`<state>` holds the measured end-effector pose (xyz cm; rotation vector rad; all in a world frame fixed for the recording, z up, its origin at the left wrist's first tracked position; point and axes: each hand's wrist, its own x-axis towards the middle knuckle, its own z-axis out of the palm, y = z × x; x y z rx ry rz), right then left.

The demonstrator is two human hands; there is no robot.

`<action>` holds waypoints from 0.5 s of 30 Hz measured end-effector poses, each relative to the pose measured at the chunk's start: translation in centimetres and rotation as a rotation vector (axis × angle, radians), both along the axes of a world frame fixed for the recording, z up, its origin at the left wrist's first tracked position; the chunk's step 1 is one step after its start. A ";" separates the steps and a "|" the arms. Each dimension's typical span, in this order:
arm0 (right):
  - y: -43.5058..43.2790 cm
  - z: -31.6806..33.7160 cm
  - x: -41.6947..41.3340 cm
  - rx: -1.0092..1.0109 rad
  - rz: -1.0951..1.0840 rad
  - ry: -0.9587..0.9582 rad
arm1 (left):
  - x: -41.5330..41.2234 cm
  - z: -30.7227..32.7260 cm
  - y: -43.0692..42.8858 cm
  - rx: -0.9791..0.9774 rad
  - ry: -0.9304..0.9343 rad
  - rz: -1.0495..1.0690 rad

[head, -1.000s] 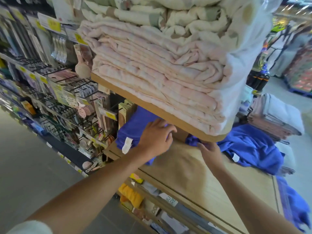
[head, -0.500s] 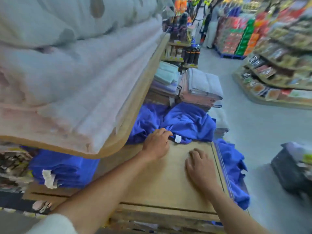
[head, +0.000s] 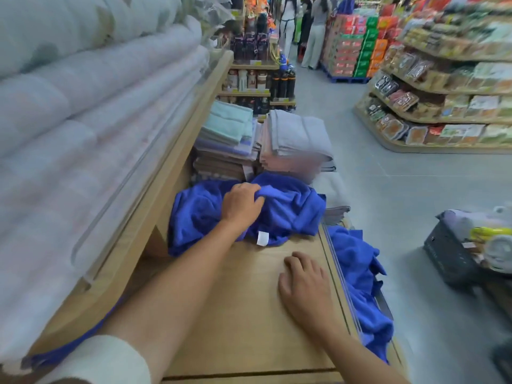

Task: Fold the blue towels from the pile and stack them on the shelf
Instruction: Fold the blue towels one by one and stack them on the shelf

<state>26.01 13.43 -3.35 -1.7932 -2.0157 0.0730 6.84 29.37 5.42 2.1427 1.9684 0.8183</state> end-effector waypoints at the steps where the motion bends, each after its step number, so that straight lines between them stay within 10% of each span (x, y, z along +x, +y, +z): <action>1: -0.1 0.1 -0.1 -0.002 0.003 0.001 | 0.0 1.3 -0.2 0.003 -0.120 -0.011; 9: 0.0 1.2 0.8 -0.061 -0.063 0.633 | -3.5 8.6 -11.5 0.035 -0.880 -0.536; 15: -0.1 2.3 1.3 -0.015 -0.139 0.807 | -7.9 0.4 -19.6 -0.420 -0.706 -0.531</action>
